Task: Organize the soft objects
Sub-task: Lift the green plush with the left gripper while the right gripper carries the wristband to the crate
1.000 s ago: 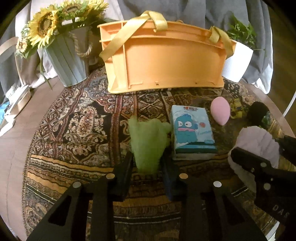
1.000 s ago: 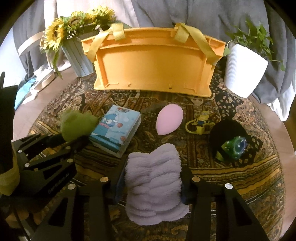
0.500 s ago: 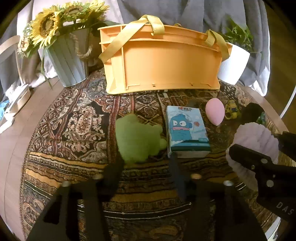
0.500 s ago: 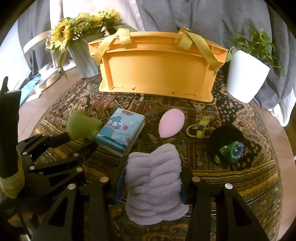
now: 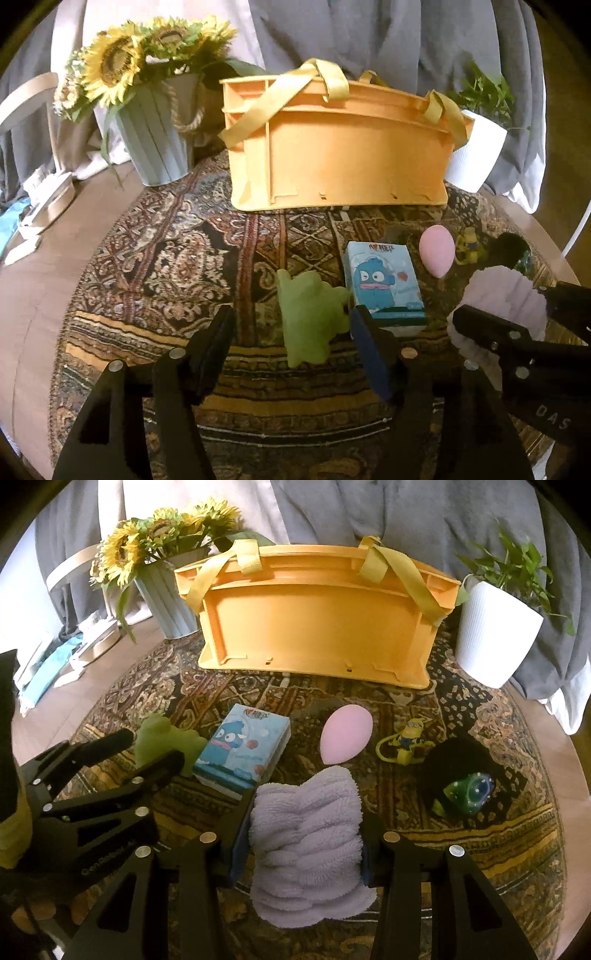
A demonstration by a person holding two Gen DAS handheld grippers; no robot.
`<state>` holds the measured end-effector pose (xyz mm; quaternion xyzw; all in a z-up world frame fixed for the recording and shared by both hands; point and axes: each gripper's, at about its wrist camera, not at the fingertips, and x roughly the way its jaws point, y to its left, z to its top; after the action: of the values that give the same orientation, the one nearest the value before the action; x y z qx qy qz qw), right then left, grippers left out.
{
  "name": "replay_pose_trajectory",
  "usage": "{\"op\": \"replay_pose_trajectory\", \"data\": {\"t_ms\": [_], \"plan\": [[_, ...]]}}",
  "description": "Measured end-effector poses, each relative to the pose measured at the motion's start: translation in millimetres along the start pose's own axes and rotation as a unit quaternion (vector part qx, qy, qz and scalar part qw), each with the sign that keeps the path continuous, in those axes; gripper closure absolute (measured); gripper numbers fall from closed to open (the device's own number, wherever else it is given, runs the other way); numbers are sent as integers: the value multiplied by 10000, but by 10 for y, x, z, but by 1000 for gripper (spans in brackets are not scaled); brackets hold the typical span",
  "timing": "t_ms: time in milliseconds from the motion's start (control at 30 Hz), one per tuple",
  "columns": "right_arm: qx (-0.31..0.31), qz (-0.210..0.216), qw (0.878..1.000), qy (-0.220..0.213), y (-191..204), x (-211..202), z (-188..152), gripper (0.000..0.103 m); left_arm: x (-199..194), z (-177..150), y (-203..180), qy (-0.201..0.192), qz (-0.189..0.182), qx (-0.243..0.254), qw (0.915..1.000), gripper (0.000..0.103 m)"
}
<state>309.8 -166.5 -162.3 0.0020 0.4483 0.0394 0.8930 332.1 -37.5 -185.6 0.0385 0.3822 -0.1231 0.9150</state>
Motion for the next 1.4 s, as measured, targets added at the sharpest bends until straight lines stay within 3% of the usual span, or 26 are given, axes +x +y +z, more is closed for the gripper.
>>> {"op": "replay_pose_trajectory", "data": {"t_ms": [100,300,367,933,1400], "plan": [[-10,-25,10000,25,5,34,4,57,86,21,-7,87,-74,-34,9999,43],[-12,1,10000,31,6,57,23,57,237,21,-8,292,-306,-116,9990,63],[-33,-5,10000,9,17,45,20,57,247,31,-12,304,-441,-132,9985,64],[51,62,9986,-522,-38,-424,181,57,-281,223,-46,29,-320,-162,9994,64],[64,128,9891,-1465,-91,-1004,587,57,-836,693,-115,-797,-242,-94,9965,64]]}}
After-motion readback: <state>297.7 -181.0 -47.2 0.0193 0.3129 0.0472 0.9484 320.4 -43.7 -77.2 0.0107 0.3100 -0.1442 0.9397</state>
